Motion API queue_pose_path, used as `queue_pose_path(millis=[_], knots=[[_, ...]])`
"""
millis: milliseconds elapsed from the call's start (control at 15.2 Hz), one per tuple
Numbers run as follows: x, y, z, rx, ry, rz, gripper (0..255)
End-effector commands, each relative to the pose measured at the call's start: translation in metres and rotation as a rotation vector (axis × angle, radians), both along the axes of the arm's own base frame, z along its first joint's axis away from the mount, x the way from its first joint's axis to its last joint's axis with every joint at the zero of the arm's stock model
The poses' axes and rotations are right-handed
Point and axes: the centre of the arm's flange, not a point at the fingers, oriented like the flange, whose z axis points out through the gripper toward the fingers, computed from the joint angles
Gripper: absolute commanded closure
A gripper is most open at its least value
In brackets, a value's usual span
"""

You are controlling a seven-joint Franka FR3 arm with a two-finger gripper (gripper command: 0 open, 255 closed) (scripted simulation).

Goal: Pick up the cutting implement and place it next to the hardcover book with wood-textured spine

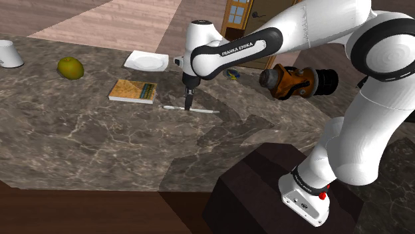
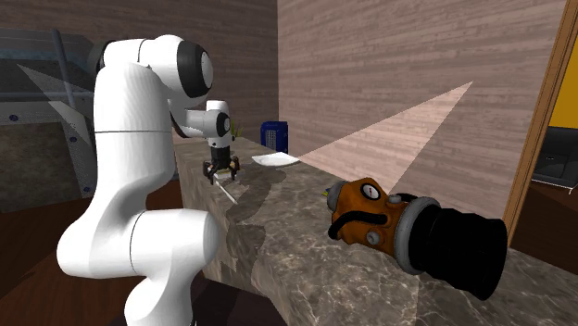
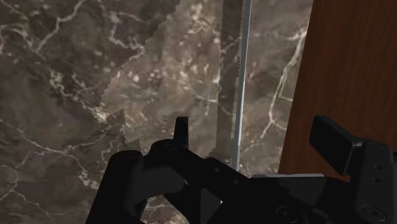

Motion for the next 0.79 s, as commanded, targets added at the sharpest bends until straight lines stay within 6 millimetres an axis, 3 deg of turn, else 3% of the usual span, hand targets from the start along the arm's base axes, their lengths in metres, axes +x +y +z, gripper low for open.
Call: queue_pose_path(millis=[0, 198, 726], knots=[[0.0, -0.001, 0.013, 0.0, 0.0, 0.0, 0], [-0.002, -0.002, 0.05, 0.0, 0.0, 0.0, 0], [-0.002, -0.002, 0.05, 0.0, 0.0, 0.0, 0]])
